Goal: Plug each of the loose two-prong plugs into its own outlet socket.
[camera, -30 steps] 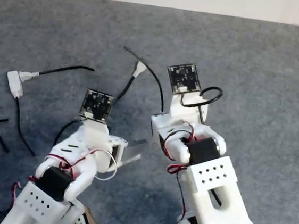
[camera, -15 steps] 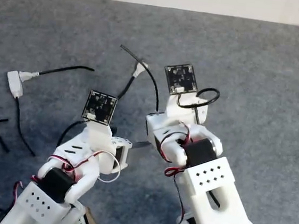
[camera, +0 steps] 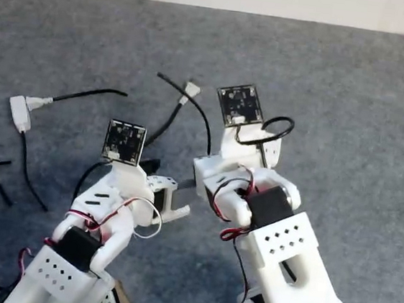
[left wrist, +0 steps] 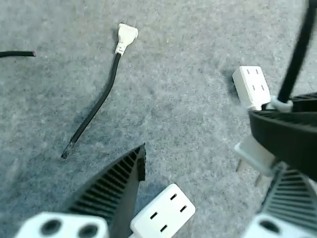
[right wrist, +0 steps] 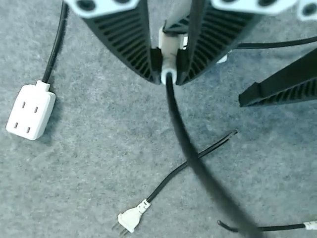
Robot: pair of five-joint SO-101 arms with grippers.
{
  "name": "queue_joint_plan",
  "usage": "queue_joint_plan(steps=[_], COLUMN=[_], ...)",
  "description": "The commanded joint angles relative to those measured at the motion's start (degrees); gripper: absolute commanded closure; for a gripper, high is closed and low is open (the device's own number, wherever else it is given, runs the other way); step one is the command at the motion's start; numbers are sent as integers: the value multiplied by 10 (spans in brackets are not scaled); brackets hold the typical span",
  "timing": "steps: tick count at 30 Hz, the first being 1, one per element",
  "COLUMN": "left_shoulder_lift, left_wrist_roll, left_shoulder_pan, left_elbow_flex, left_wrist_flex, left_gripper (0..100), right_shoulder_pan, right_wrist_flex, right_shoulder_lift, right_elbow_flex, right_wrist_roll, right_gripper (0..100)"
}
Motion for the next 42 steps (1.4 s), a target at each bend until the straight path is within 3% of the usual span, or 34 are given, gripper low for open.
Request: queue_joint_plan(steps=[1,9,16,24,30,34,39,42], left_shoulder_lift=[0,0,0,-5,-7,-7,-1,-1], left_wrist_roll=[3,3,3,3,2,4,41,46], left_shoulder_pan=[-13,-22,-37,-22,7,-58,-263,-332], left_elbow_flex=[0,5,4,0,0,-20,-81,-89], left_wrist_flex=[-11,-11,-11,9,34,33,33,33], left_gripper=[627,627,627,627,627,627,627,627], right_shoulder_pan=[-9,-8,-7,42,71,61,10,-17], right_wrist_flex=[23,99,109,86,71,74,91,92], right_shoulder_lift=[0,0,1,8,100,121,127,127], right_elbow_flex=[-37,-72,-71,-62,-82,-106,-110,-111], right_wrist_roll=[18,60,72,84,83,55,51,51], right_gripper=[994,994,994,994,994,994,994,994])
